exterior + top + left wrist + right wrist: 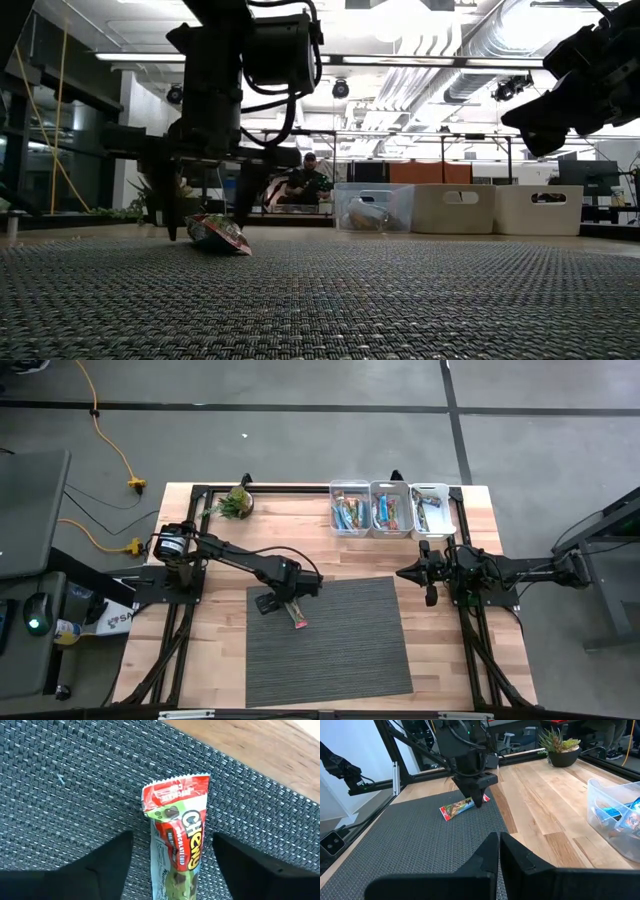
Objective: Pick and place Granola Bars by type
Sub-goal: Put the red granola bar into the gray bin
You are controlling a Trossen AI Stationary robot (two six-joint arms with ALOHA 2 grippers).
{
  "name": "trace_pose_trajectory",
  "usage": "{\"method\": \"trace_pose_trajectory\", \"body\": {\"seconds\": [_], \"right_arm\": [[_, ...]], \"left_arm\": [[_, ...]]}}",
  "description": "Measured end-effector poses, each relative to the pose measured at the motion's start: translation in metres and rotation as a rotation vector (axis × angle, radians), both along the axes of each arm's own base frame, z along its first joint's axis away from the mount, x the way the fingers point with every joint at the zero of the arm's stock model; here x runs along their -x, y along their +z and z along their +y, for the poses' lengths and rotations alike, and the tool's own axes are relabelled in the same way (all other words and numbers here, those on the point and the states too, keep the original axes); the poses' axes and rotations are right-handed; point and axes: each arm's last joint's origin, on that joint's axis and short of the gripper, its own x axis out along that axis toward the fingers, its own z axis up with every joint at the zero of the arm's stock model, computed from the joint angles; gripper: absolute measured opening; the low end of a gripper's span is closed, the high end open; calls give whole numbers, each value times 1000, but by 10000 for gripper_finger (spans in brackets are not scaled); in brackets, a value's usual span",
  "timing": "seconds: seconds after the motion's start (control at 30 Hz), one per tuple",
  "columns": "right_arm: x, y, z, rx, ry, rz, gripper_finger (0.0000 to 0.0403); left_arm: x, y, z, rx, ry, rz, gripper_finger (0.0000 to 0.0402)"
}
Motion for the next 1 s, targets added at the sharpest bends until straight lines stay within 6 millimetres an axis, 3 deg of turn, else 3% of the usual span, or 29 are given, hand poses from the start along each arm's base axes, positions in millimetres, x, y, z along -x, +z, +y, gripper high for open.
{"method": "trace_pose_trajectory", "body": {"seconds": [0.2,1.0], "right_arm": [[0,0,0,0,0,0,0],[0,0,0,0,0,0,0]], "left_arm": [[0,0,0,0,0,0,226],[-3,0,0,-10,-49,-31,120]]}}
